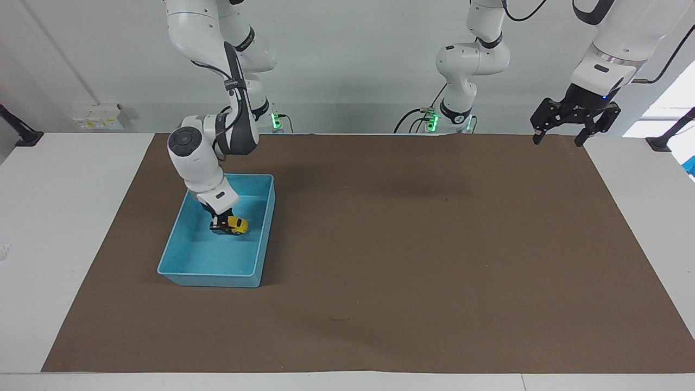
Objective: Wind up and store yellow beetle car
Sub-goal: 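Open the right gripper to release the car in the bin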
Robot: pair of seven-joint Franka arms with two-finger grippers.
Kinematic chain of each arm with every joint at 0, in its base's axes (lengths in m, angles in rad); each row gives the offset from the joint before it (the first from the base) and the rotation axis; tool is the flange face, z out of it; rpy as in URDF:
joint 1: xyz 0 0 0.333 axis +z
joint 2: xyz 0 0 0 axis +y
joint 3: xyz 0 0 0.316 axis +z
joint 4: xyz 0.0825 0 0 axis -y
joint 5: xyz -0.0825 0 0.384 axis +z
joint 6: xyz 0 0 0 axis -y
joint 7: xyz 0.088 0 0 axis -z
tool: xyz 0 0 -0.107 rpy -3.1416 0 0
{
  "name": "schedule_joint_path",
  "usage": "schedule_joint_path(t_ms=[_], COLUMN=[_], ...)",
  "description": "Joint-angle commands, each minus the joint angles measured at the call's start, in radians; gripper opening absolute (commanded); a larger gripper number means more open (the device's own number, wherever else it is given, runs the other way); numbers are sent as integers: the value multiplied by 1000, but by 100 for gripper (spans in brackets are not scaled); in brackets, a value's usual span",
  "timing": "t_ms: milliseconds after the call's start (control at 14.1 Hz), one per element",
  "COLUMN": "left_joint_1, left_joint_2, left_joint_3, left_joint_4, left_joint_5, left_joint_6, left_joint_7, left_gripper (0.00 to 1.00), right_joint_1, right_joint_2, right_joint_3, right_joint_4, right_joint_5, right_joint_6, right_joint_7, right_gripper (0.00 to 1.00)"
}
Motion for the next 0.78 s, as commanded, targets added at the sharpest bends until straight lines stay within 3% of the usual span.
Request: schedule_joint_path(t_ms=[0, 355, 710], left_joint_1=[9, 7, 7], left_joint_2=[-11, -11, -11], left_joint_3=[-3, -3, -3], left_joint_4=[-1, -1, -1], left_joint_5=[-8, -8, -8], left_joint_6=[-16, -16, -16], left_joint_7=[-5, -5, -5], left_gripper=[100, 100, 100], right_joint_1=[-19, -4, -4], right_joint_2=[-2, 7, -6], right_joint_3=[11, 13, 14], right_joint_4=[-8, 46, 156], right_joint_5=[-12, -1, 2], right_joint_6=[11, -13, -142], right_joint_7=[-11, -11, -16], right_gripper=[100, 100, 100])
